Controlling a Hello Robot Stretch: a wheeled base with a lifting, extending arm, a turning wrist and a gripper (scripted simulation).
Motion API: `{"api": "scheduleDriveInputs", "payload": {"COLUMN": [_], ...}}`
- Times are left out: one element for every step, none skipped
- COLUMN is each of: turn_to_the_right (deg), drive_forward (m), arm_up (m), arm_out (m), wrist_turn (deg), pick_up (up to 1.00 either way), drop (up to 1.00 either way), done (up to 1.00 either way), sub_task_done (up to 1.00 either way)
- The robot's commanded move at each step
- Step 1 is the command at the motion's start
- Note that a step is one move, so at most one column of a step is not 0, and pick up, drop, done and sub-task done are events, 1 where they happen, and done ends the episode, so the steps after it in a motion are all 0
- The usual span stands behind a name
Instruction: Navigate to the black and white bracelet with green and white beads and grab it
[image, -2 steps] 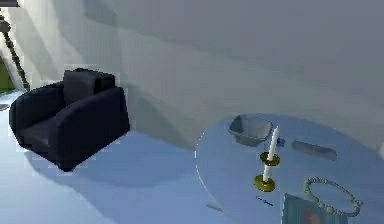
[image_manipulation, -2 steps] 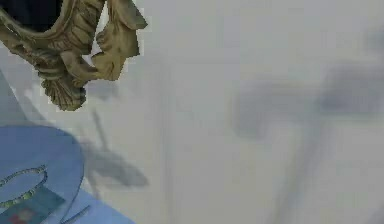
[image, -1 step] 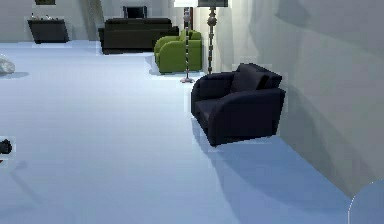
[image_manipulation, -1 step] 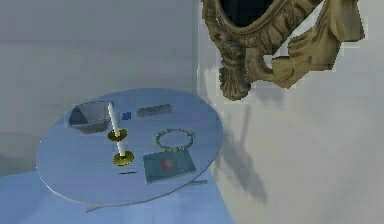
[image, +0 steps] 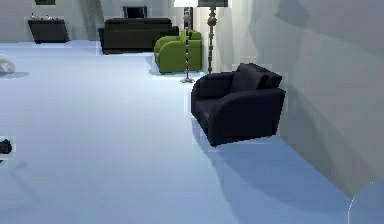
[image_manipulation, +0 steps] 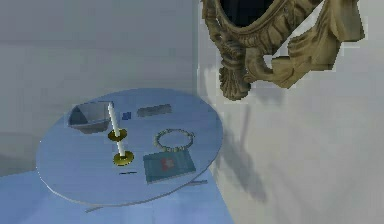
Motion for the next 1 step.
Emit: {"api": "scheduleDriveInputs", "payload": {"turn_to_the_right": [0.0], "drive_forward": [0.0], "arm_up": [0.32], "arm_out": [0.0], "wrist_turn": [0.0], "pick_up": [0.0], "drop": [0.0], "done": [0.0], "sub_task_done": [0.0]}}
